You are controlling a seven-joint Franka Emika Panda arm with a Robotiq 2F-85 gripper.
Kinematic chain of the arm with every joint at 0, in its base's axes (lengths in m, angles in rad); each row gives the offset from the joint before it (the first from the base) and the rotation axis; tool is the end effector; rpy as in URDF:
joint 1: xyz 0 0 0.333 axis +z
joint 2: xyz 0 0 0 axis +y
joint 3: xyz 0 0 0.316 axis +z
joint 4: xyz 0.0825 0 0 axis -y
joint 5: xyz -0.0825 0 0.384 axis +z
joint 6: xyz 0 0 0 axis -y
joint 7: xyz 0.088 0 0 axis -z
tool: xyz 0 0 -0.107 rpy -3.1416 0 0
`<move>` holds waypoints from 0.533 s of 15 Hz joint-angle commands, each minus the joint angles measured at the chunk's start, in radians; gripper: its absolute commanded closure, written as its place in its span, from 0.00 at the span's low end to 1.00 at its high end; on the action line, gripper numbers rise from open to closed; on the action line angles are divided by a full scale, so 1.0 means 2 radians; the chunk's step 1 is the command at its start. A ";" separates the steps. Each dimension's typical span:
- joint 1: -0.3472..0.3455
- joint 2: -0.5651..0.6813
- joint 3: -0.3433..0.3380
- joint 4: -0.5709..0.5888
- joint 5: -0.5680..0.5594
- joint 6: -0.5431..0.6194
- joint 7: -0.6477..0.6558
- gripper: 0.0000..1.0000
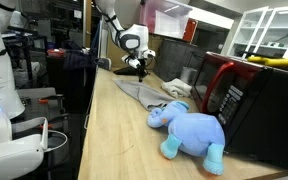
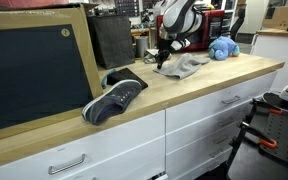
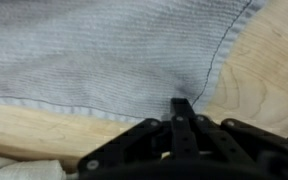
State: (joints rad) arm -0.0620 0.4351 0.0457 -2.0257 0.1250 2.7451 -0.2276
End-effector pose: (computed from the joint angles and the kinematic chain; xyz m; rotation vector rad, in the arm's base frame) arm 0.6279 -0.0165 0.2603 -3.0577 -0.1466 -0.4492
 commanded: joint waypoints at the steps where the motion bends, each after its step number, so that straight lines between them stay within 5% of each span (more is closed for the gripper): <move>1: -0.006 0.005 0.013 0.000 -0.002 0.009 0.002 1.00; 8: -0.004 0.007 0.022 -0.004 -0.002 0.009 0.003 1.00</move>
State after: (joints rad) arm -0.0616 0.4492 0.0726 -2.0271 0.1249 2.7453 -0.2276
